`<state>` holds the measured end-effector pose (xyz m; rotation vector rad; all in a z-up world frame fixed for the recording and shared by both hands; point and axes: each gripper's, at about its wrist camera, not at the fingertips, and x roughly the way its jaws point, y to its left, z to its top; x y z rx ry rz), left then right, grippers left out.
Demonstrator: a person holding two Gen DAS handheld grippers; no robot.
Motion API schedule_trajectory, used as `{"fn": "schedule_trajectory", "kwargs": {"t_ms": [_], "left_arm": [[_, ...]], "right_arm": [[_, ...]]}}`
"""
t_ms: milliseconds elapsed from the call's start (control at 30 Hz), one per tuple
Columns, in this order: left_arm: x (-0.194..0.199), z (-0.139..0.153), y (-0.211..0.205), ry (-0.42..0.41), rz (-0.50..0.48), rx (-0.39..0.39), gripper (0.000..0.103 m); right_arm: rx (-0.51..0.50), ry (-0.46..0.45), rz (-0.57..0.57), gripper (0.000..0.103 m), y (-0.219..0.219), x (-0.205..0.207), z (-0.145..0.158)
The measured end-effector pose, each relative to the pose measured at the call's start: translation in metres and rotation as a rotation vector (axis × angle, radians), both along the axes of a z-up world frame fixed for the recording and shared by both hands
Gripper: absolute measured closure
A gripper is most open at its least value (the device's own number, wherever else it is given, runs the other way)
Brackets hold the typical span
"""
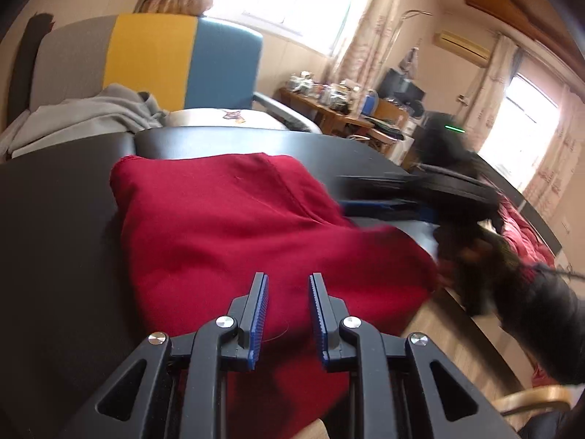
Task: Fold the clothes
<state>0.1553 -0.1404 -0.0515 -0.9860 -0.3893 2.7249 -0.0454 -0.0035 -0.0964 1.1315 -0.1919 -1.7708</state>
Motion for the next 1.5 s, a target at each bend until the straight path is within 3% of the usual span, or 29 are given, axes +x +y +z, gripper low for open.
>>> {"fn": "schedule_trajectory", "kwargs": {"t_ms": [33,100,233,333,467,567,633,733,767,900,1000,1033,1100,1200,1367,1500], "left_arm": [[0.001,-0.001,0.002,0.000,-0.014,-0.001,0.081],[0.004,-0.004,0.005,-0.001,-0.042,-0.002,0.081],[0.009,-0.009,0.012,-0.005,-0.097,-0.007,0.081],[0.006,-0.024,0.018,-0.075,-0.164,-0.031,0.081],[0.004,-0.018,0.008,-0.100,-0.193,0.026,0.081],[0.002,-0.014,0.001,-0.120,-0.214,0.069,0.081],[0.001,-0.010,-0.004,-0.132,-0.229,0.098,0.082],[0.000,-0.006,-0.011,-0.152,-0.250,0.141,0.082],[-0.001,-0.001,-0.017,-0.144,-0.244,0.161,0.082],[-0.020,0.016,-0.057,-0.075,-0.115,0.258,0.080],[-0.053,0.014,-0.073,-0.078,-0.055,0.300,0.080],[-0.061,0.013,-0.071,-0.085,-0.052,0.301,0.080],[-0.077,0.013,-0.058,-0.094,-0.066,0.272,0.080],[-0.099,0.013,-0.037,-0.104,-0.106,0.218,0.080],[-0.131,0.009,-0.010,-0.138,-0.162,0.158,0.080],[-0.157,0.005,0.009,-0.194,-0.196,0.106,0.080]], "right_arm": [[0.027,0.000,0.002,0.031,-0.007,-0.008,-0.001],[0.092,0.017,0.013,0.084,-0.021,-0.013,-0.001],[0.191,0.245,0.029,0.087,-0.022,0.002,0.038],[0.259,0.416,-0.014,0.088,-0.008,0.006,0.057],[0.189,0.247,-0.081,0.088,0.020,-0.026,-0.008],[-0.054,-0.008,-0.152,0.087,0.057,-0.055,-0.041],[-0.076,-0.032,-0.141,0.086,0.061,-0.060,-0.041],[-0.020,0.055,-0.093,0.078,0.059,-0.053,-0.015],[0.008,0.096,-0.073,0.070,0.058,-0.050,-0.004],[0.108,0.254,0.009,0.063,0.054,-0.033,0.042],[0.071,0.269,0.159,0.056,0.064,0.000,0.064],[0.070,0.269,0.208,0.051,0.066,0.011,0.068],[0.120,0.268,0.271,0.028,0.069,0.035,0.064],[0.186,0.257,0.353,0.027,0.078,0.068,0.057],[0.136,0.139,0.326,0.024,0.097,0.071,0.029],[-0.054,0.000,0.416,0.023,0.063,0.064,0.010]]}}
